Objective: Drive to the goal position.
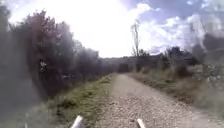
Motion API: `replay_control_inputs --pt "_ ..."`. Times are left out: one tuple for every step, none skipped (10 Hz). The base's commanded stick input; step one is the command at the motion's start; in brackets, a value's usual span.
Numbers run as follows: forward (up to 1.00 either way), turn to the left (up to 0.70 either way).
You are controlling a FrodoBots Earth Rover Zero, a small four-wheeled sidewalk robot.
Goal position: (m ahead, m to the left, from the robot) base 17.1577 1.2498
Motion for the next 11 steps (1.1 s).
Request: replay_control_inputs --pt "0.85 0.00" --pt "0.85 0.00" --pt "0.85 0.00" --pt "0.85 0.00" --pt "0.85 -0.10" --pt "0.85 -0.28" --pt "0.85 -0.33" --pt "0.85 -0.14" --pt "0.85 0.00" --pt "0.85 0.00" --pt "0.85 0.00"
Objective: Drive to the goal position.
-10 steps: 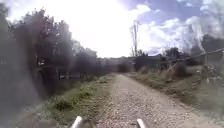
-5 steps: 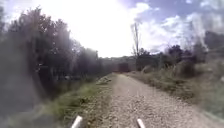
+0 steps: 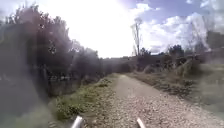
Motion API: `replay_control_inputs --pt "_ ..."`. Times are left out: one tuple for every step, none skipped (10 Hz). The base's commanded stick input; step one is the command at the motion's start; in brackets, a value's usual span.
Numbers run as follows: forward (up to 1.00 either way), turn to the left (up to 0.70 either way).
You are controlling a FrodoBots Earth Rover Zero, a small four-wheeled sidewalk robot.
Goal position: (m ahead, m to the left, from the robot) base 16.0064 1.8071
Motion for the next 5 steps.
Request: replay_control_inputs --pt "0.85 0.00" --pt "0.85 0.00" --pt "0.85 0.00" --pt "0.85 0.00" --pt "0.85 0.00"
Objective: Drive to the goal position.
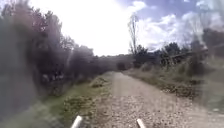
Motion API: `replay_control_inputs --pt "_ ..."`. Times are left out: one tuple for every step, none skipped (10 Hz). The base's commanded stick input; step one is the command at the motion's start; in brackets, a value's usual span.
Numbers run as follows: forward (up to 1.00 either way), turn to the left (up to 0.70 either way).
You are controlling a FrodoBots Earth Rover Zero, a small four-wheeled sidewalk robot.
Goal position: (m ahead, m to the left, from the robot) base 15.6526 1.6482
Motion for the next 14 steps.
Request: replay_control_inputs --pt "0.85 0.00" --pt "0.85 0.00" --pt "0.85 0.00" --pt "0.85 0.00" --pt "0.85 0.00" --pt "0.85 0.00" --pt "0.85 0.00" --pt "0.85 0.00" --pt "0.85 0.00" --pt "0.85 0.00" --pt "0.85 0.00" --pt "0.85 0.00" --pt "0.85 0.00" --pt "0.85 0.00"
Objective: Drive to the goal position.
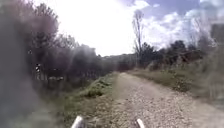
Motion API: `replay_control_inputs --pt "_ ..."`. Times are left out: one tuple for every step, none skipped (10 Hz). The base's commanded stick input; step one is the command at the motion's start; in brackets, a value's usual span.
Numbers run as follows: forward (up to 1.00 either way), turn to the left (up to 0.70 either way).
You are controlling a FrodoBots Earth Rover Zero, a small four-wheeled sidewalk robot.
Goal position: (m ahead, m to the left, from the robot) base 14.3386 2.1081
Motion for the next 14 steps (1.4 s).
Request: replay_control_inputs --pt "0.85 0.00" --pt "0.85 0.00" --pt "0.85 0.00" --pt "0.85 -0.10" --pt "0.85 -0.33" --pt "0.85 -0.26" --pt "0.85 -0.10" --pt "0.85 0.00" --pt "0.85 0.00" --pt "0.85 0.00" --pt "0.85 -0.17" --pt "0.85 -0.32" --pt "0.85 -0.34" --pt "0.85 -0.34"
